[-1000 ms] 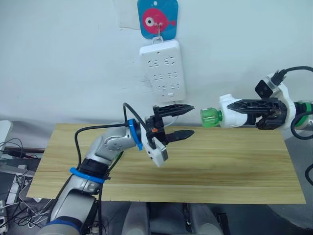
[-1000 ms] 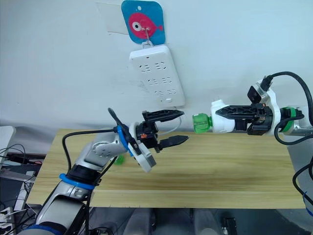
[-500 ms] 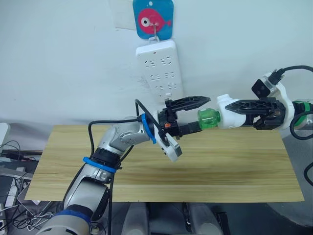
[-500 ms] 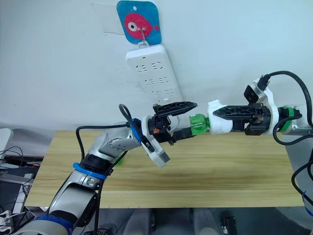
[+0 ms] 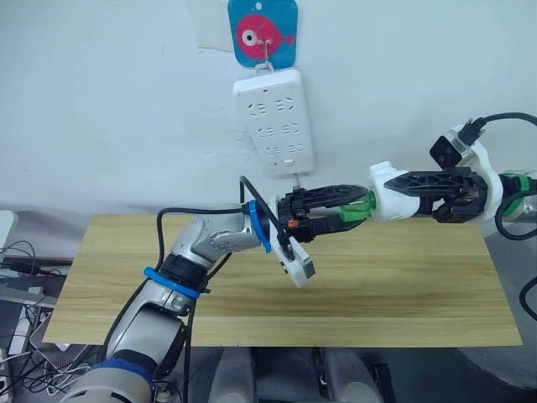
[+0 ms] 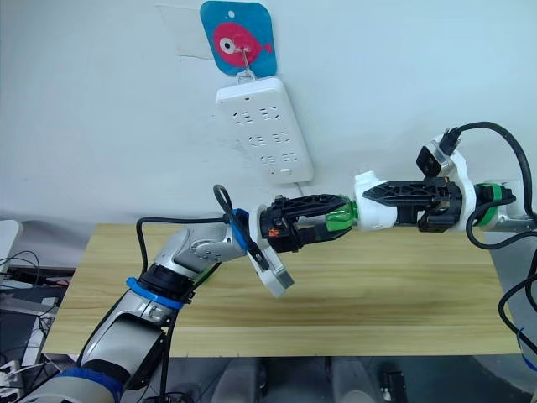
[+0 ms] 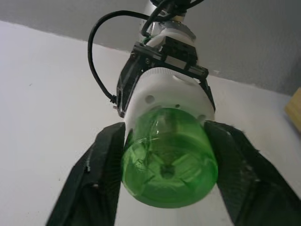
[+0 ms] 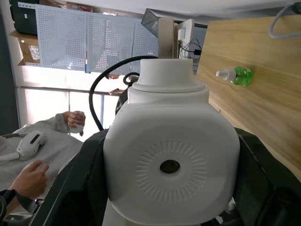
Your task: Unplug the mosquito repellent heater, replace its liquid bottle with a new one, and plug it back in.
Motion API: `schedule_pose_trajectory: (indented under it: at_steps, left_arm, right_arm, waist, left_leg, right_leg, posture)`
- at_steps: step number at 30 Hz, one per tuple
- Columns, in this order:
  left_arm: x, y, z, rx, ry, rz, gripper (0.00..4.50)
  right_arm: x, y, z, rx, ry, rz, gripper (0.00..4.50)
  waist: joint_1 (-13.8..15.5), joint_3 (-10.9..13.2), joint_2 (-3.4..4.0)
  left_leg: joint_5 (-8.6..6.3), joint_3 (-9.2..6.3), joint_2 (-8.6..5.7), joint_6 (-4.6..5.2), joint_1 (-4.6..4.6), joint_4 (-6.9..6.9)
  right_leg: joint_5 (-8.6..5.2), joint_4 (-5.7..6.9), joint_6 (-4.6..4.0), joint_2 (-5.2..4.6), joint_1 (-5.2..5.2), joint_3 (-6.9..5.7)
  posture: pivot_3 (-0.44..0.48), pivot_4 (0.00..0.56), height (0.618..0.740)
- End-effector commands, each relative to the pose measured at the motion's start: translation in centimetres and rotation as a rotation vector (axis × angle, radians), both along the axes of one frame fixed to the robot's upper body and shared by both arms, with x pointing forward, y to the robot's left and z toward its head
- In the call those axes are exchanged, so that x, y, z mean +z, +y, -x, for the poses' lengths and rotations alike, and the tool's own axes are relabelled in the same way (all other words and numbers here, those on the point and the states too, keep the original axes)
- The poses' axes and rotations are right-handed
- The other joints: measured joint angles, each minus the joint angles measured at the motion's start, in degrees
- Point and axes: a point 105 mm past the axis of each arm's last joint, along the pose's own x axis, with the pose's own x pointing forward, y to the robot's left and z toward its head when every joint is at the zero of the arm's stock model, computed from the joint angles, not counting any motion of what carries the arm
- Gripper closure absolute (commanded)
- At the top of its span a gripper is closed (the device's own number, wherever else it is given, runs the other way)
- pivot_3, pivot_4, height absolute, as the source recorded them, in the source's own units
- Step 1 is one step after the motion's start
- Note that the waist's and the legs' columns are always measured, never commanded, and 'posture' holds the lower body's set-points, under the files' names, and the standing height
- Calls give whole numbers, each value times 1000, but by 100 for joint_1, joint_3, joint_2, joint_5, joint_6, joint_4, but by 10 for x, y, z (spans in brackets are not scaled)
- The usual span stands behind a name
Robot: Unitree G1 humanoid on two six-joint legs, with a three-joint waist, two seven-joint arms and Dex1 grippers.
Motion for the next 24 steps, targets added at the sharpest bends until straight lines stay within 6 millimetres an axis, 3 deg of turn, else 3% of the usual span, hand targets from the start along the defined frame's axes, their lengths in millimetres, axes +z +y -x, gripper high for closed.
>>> schedule_pose_trajectory:
  at_steps: [1,4,6,8,13,15,18,21,24]
  left_arm:
    - [12,1,5,-35,-18,39,2265]
    - [12,0,6,-45,0,43,2265]
    - [17,-2,9,-87,104,84,2265]
    - [27,-4,7,-146,416,149,2265]
    - [39,1,-3,-329,1411,177,2265]
    - [36,7,-4,-444,1865,178,2265]
    - [20,17,-9,-552,2356,199,2265]
    - [-6,20,-13,-613,2639,199,2265]
    - [-16,18,-5,-641,2714,120,2265]
  right_arm:
    - [13,-1,5,19,-41,-24,1512]
    - [13,0,5,20,-41,-25,1512]
    - [13,0,5,19,-43,-22,1512]
    - [12,-1,7,19,-48,-7,1512]
    - [8,-2,12,24,-67,40,1512]
    - [8,-1,16,39,-71,47,1512]
    - [3,3,18,50,-86,74,1512]
    - [-6,4,11,8,-100,113,1512]
    - [-8,2,6,-21,-99,122,1512]
  waist:
    - [0,0,0]
    - [-1,0,0]
    - [-2,0,0]
    - [-14,0,0]
    - [-68,2,3]
    - [-119,2,3]
    - [-162,3,2]
    - [-175,4,-1]
    - [-173,7,-4]
  left_leg:
    - [0,0,0,0,0,0]
    - [0,0,0,0,0,0]
    - [0,0,0,0,0,0]
    - [0,0,1,0,0,0]
    - [6,-40,44,-10,-15,9]
    - [1,-69,50,-2,-13,17]
    - [-1,-89,44,1,-5,26]
    - [-1,-66,-2,1,5,33]
    - [0,-55,-4,0,8,36]
  right_leg:
    - [0,0,0,0,0,0]
    - [0,0,0,0,0,0]
    - [0,0,0,0,0,0]
    - [0,1,0,0,0,0]
    - [-1,-7,-1,3,3,-3]
    - [-1,-6,-2,10,15,-11]
    - [-1,-1,-2,16,21,-20]
    - [-2,13,0,17,18,-27]
    - [-3,27,0,17,11,-19]
  posture:
    - [-152,264,740]
    - [-152,266,740]
    - [-152,266,740]
    - [-159,267,740]
    - [-169,268,740]
    - [-163,266,740]
    - [-154,270,740]
    - [-151,270,740]
    - [-155,268,740]
